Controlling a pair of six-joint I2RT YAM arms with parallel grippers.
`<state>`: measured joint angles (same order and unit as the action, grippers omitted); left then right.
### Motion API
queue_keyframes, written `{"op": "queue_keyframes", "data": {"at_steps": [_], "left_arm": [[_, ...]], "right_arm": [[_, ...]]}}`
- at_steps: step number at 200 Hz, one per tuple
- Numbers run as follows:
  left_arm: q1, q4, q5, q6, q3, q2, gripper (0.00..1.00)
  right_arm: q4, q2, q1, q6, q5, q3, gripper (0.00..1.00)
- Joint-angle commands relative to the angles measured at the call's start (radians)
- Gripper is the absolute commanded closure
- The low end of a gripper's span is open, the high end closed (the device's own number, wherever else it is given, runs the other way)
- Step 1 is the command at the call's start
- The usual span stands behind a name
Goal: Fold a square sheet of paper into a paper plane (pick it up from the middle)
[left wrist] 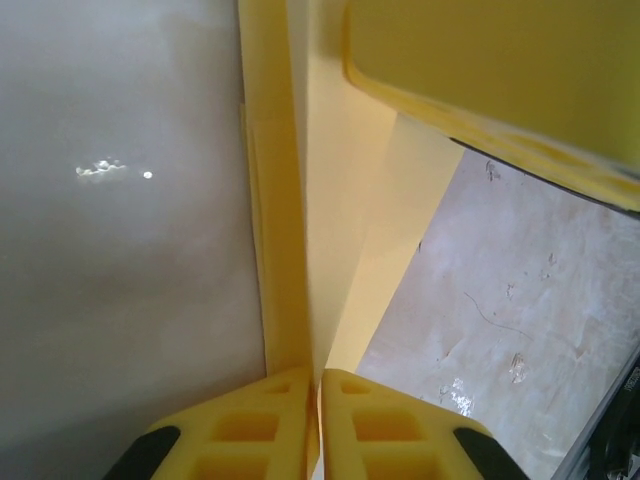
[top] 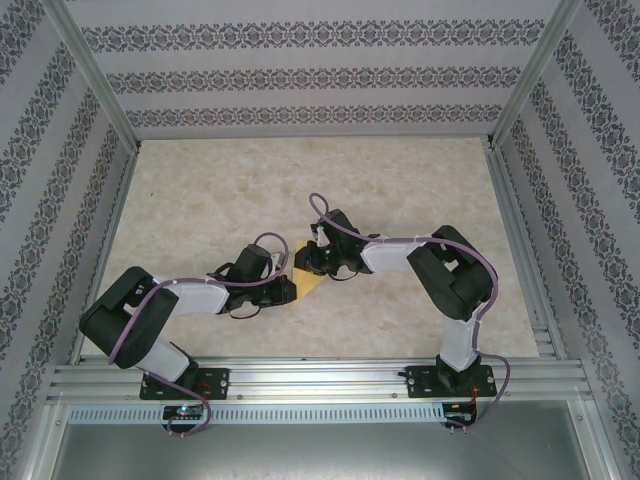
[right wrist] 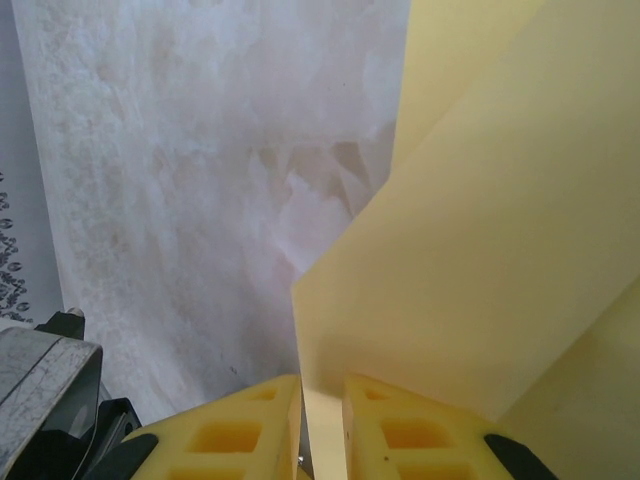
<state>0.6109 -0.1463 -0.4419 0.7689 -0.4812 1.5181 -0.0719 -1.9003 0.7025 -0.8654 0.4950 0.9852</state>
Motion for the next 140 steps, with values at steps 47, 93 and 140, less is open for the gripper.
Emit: {"op": "queue_keyframes", "data": {"at_steps": [47,93,140], "left_arm": [[0.002,0.020,0.036,-0.002,0.007,-0.036,0.83],[0.002,0.015,0.034,-0.003,0.004,-0.029,0.89],[0.003,0.035,0.031,-0.012,0.012,-0.025,0.88]], "right_arm": [[0.011,-0.037,-0.017,0.011,-0.024,0.040,0.81],[0.013,-0.059,-0.017,0.010,-0.026,0.037,0.81],[0.011,-0.095,-0.017,0.007,-0.035,0.031,0.81]]}}
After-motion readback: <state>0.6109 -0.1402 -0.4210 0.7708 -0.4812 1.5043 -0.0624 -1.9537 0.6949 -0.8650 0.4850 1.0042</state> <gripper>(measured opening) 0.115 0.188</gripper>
